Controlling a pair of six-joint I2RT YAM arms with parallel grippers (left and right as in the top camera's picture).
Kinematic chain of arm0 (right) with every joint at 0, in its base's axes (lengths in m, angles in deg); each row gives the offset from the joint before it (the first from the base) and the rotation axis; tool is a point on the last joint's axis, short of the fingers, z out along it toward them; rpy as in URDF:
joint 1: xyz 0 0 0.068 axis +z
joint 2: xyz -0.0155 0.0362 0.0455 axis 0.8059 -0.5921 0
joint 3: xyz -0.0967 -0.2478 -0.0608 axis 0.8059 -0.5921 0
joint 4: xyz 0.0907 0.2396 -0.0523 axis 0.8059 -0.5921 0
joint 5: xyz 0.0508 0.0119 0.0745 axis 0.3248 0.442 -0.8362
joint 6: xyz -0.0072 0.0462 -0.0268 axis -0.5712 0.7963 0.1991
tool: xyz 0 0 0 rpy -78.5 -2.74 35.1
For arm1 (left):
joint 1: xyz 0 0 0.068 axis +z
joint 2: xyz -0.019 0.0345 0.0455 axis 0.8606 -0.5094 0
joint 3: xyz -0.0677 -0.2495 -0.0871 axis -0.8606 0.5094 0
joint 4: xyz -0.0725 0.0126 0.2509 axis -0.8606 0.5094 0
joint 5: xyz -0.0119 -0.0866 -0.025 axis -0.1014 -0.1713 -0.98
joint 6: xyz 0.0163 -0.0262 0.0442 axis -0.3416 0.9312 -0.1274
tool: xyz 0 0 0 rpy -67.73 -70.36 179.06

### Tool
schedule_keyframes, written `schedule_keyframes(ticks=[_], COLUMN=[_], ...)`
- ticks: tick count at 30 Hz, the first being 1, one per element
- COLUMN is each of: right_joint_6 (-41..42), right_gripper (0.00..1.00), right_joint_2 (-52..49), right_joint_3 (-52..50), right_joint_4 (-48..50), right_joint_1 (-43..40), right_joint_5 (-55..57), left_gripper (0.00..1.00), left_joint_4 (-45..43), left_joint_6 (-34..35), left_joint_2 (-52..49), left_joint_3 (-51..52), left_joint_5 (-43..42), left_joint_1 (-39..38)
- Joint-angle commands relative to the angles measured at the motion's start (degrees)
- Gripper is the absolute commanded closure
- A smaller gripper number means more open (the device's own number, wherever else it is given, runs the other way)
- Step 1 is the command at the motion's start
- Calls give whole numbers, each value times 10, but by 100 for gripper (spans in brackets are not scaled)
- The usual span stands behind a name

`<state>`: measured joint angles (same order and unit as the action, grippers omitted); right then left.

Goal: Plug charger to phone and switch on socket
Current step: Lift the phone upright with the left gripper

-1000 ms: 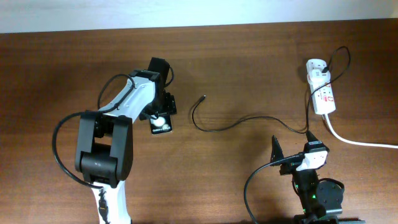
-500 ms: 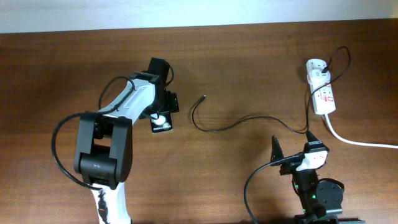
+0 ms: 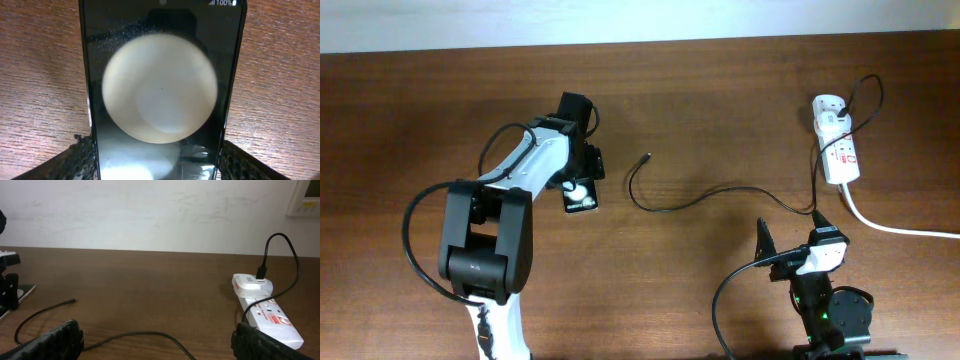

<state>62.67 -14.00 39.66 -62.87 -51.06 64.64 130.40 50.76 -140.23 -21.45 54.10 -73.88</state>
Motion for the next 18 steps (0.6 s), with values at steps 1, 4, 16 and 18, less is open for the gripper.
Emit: schedule_keyframes(ticks=[1,4,16,18], right_joint_6=[0,0,0,0], right_gripper=[1,1,2,1], right_joint_2=[4,4,4,4], right_joint_3=[-3,-3,-3,-3], right_joint_4=[-3,-3,-3,-3], right_joint_1=[4,4,4,4], right_joint_5=[3,3,3,3], left_gripper=[25,27,26,26], left_joint_4=[-1,0,95,104], left_joint_6=[1,1,-5,-5], left_joint_2=[-12,-12,-12,-12], left_joint_3=[18,18,-115,-129], left_joint_5=[-11,-11,-11,-11], left_joint_1=[2,2,4,4])
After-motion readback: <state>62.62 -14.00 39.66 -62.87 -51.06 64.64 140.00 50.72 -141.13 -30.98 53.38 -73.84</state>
